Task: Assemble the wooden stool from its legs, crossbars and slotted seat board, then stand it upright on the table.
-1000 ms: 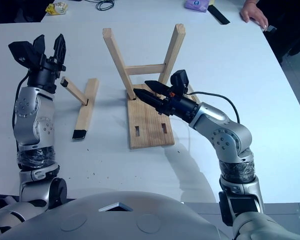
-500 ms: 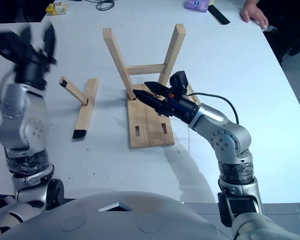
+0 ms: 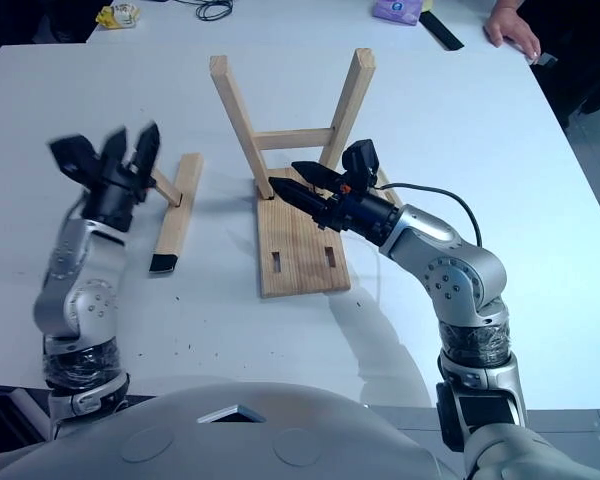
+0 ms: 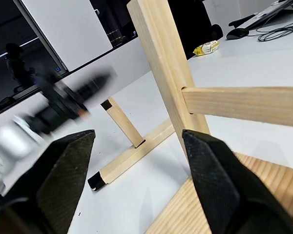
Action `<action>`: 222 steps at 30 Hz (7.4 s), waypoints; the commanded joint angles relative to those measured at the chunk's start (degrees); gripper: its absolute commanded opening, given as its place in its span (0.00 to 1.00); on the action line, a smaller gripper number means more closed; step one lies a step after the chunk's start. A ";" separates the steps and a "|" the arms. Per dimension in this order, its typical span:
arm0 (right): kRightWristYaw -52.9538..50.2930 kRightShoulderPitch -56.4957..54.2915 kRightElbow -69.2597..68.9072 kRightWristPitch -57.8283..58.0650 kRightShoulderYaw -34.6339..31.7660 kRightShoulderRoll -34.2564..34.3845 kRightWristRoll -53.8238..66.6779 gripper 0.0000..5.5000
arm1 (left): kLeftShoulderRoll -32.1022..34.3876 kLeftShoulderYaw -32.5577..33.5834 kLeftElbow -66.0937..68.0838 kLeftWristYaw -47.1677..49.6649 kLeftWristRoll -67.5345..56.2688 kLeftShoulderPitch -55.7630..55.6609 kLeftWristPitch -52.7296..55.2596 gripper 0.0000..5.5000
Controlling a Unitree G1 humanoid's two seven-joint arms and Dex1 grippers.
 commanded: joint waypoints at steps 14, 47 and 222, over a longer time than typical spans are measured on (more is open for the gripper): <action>1.99 1.30 -1.61 -0.13 1.66 -5.00 -8.02 0.60 | 13.74 8.62 -5.45 -3.95 -8.21 17.70 10.59 0.54; 1.00 2.94 -0.62 -3.39 1.55 0.25 -13.33 0.60 | 6.18 -8.60 15.15 4.73 7.74 8.19 28.22 0.81; -2.87 -30.74 9.34 13.10 -11.40 -9.97 48.94 0.41 | 28.52 -0.37 2.53 -35.28 -39.85 -9.37 16.55 0.65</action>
